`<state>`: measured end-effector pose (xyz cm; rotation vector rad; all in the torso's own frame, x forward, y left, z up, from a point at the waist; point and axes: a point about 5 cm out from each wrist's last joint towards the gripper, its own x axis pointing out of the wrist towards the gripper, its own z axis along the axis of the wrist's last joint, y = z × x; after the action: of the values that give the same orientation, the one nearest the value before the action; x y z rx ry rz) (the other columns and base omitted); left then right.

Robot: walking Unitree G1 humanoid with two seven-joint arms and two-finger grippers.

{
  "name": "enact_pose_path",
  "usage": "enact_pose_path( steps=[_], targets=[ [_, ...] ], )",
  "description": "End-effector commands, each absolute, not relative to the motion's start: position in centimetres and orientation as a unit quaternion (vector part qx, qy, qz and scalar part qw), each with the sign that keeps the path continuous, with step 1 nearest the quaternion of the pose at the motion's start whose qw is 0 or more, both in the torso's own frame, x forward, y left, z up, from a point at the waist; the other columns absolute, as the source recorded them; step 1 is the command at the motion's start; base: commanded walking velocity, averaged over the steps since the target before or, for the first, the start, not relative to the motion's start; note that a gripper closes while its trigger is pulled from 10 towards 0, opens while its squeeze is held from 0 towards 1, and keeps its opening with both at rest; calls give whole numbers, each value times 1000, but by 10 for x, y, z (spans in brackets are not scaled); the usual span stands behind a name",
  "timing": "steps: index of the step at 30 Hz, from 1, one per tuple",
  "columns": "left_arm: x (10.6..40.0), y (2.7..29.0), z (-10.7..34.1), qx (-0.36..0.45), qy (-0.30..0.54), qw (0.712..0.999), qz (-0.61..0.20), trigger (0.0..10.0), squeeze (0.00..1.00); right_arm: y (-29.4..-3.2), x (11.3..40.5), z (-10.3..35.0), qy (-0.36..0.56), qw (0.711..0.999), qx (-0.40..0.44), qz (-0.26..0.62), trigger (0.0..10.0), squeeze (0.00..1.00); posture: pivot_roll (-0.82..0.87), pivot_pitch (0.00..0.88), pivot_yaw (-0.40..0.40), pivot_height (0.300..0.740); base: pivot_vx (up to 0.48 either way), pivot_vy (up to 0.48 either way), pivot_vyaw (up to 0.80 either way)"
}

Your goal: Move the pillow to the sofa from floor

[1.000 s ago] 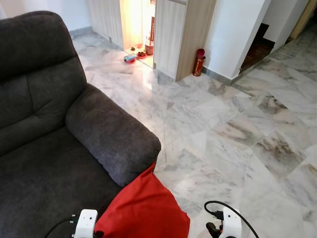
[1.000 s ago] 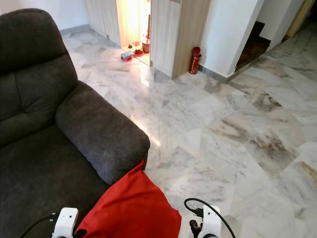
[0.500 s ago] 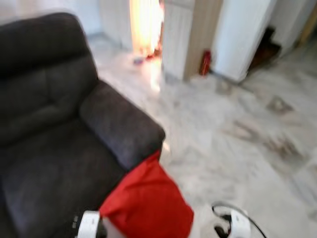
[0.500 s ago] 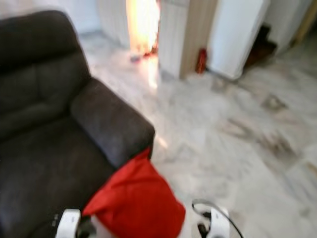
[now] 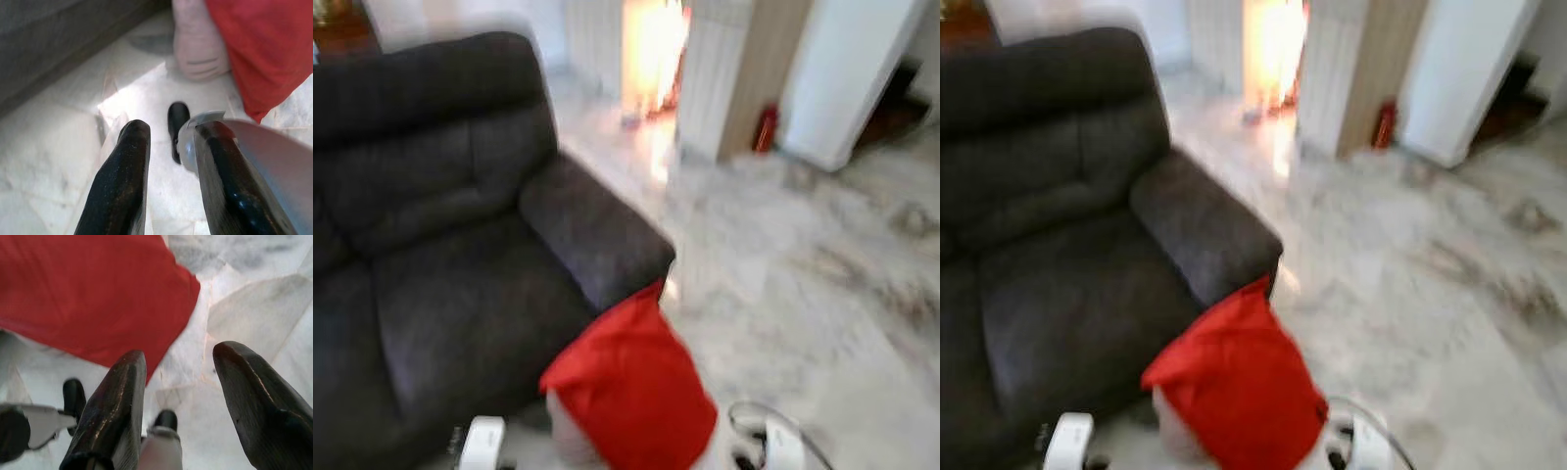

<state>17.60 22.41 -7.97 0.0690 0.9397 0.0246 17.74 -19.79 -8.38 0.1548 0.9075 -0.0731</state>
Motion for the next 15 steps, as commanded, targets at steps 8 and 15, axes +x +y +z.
enact_pose_path(
  steps=[8, 15],
  targets=[
    [180, 221, -78, 23, 444, 896, 11, 10000, 0, -187, 174, -87, 445, 891, 78, -37, 10000, 0, -32, 0, -57, 740, 0, 0, 0],
    [181, 220, -78, 23, 443, 896, 12, 10000, 0, -182, 177, -87, 444, 892, 81, -36, 10000, 0, -33, 0, -57, 740, 118, 0, 0]
  ],
)
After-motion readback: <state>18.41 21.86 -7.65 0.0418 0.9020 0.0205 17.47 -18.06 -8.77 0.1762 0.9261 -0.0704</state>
